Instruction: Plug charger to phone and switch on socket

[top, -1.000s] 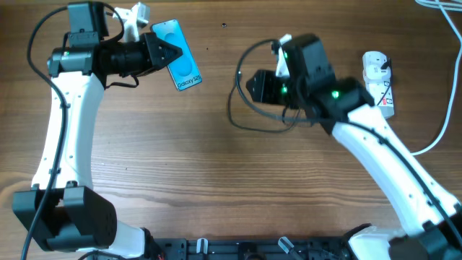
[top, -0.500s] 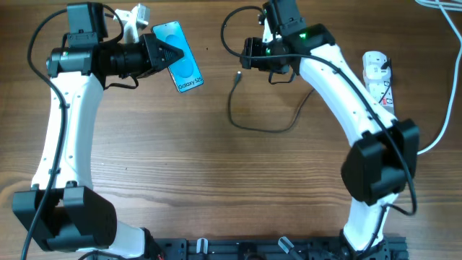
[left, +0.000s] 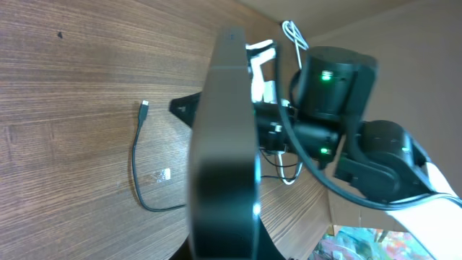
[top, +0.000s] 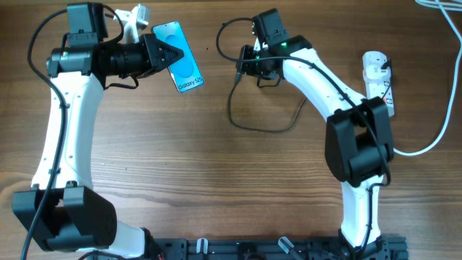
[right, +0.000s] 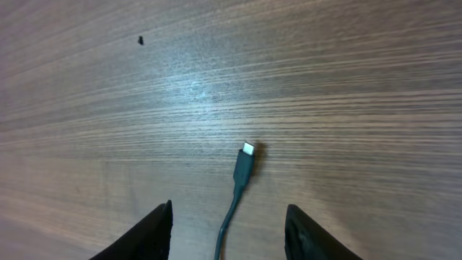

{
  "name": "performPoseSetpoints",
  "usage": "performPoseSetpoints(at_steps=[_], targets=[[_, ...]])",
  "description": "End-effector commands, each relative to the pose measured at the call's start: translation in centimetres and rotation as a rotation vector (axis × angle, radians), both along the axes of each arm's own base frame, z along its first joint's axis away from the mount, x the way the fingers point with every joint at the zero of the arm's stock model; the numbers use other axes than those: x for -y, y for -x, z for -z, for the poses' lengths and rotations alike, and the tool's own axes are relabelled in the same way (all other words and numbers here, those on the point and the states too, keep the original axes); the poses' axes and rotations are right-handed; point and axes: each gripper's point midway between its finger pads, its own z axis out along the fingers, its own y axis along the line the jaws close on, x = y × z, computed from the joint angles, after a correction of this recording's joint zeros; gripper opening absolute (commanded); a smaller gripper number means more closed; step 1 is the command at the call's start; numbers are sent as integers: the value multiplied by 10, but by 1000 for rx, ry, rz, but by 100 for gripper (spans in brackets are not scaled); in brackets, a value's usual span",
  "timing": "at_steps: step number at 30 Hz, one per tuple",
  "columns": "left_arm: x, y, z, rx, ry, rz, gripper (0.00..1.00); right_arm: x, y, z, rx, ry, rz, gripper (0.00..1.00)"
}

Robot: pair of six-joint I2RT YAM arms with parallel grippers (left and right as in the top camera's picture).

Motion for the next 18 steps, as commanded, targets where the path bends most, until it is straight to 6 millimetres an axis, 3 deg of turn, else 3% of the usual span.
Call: performPoseSetpoints(at_steps=[1, 7, 18], targets=[[3, 0, -5, 5, 31, 17, 4, -12, 3, 22, -23, -4, -13, 47], [3, 0, -5, 5, 31, 17, 4, -14, -2, 50, -37, 19, 28, 45], [2, 0, -4, 5, 25, 13, 4, -10, -10, 55, -9, 37, 62, 45]])
